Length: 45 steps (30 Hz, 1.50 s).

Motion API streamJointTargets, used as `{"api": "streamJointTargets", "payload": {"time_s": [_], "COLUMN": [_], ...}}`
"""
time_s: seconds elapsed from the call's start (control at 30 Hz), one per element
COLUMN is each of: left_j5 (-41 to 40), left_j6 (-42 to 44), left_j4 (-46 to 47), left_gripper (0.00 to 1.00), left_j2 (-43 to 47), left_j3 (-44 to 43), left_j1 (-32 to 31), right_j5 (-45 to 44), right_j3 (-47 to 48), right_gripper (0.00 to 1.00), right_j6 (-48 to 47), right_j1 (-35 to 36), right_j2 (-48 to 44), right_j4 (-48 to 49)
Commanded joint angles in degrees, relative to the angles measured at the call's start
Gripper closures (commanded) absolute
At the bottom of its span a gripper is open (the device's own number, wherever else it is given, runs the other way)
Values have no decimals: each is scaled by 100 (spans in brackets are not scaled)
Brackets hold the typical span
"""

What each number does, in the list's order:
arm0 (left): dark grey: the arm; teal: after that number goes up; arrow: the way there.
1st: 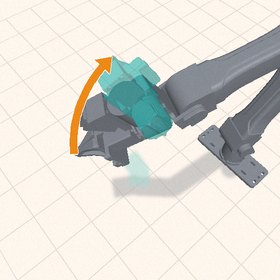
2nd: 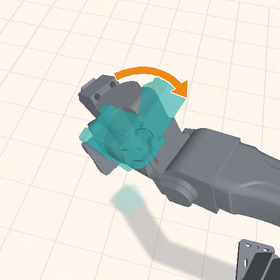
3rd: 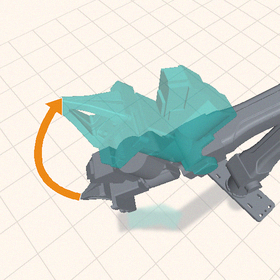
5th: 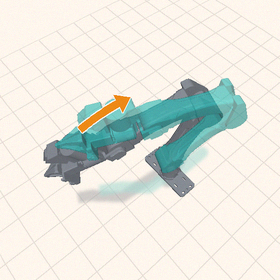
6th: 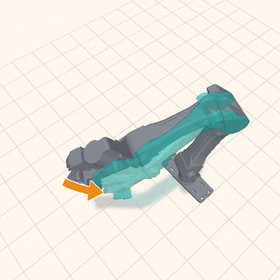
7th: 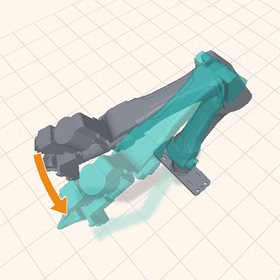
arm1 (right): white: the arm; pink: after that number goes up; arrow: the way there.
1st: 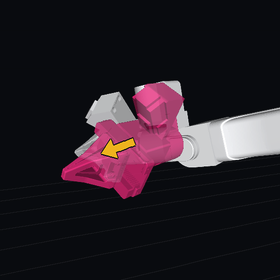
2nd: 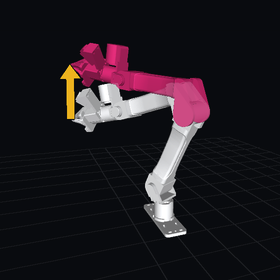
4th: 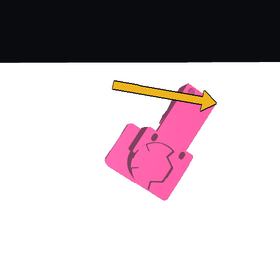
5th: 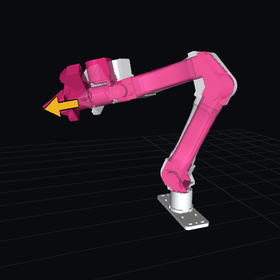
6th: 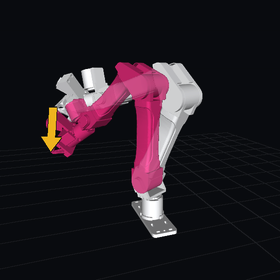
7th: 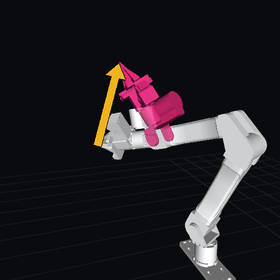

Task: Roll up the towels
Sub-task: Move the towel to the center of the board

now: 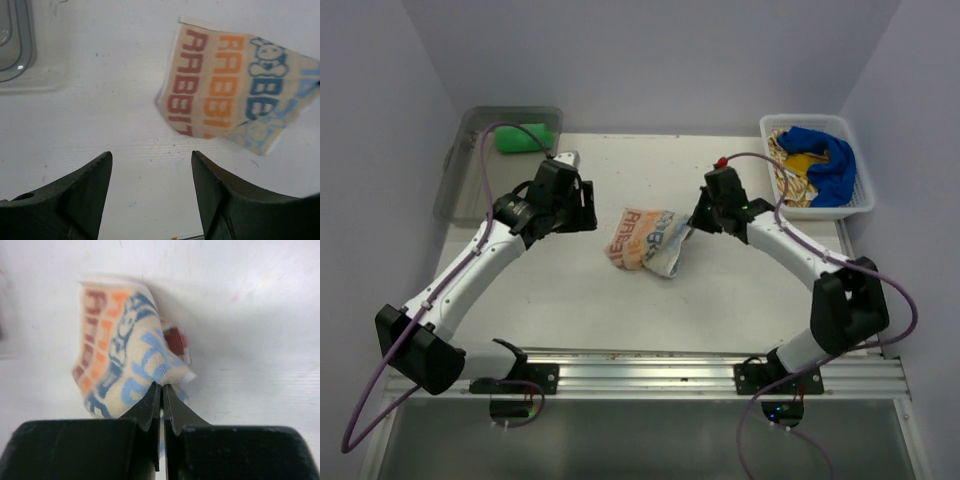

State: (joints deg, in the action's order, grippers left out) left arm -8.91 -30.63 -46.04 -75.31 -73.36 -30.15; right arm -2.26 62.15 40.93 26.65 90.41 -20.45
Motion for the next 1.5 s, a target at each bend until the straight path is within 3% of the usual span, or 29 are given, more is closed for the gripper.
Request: {"api": "streamJointTargets", "payload": {"time_s": [0.0, 0.17, 0.3, 0.53, 0.63, 0.67, 0.7, 0.73, 0.77, 0.97, 1.1, 1.23, 1.47], "left_j5": [-23, -15, 82, -198, -864, -989, -1086, -1183, -1210, -270, -331, -365, -1104], "left_j6": [206, 321, 339, 225, -21, -30, -4, 22, 66, 164, -153, -391, -523], "left_j4": [-72, 16, 148, -27, -299, -318, -326, -361, -370, 226, 508, 763, 921], "left_gripper": [31, 31, 30, 30, 29, 29, 29, 28, 26, 29, 30, 37, 36], "left_j2": [183, 201, 166, 95, 157, 226, 271, 297, 315, 236, -193, -1202, -2400], "left_j3": [6, -55, -143, -126, -143, -135, -126, -126, -117, 374, 534, 367, -134], "left_j1": [448, 808, 941, 1107, 1152, 1161, 1152, 1152, 1152, 1021, -23, -1113, -1863], "right_j5": [-1020, -1084, -110, 111, 279, 244, -191, -248, -257, -301, -179, -116, -520], "right_j3": [1006, 2212, 2846, 2012, 2388, 2476, 2451, 2364, 2294, 1294, 396, -396, -450], "right_gripper": [100, 100, 100, 98, 62, 58, 53, 44, 41, 36, 37, 40, 36], "right_j6": [-785, -1780, -2001, -1360, -1271, -1271, -1289, -1350, -1385, -1456, -1140, -815, -963], "right_j1": [-406, -486, -311, 1735, 2221, 2230, 2195, 2134, 1907, 641, -106, -617, -644], "right_j2": [-1181, -1702, -1475, -210, 722, 845, 777, 628, 470, -804, -1288, -1684, -1966], "right_j4": [-668, -1434, -1638, -786, -1292, -1704, -1786, -1796, -1796, -1831, -1884, -1744, -1953]}}
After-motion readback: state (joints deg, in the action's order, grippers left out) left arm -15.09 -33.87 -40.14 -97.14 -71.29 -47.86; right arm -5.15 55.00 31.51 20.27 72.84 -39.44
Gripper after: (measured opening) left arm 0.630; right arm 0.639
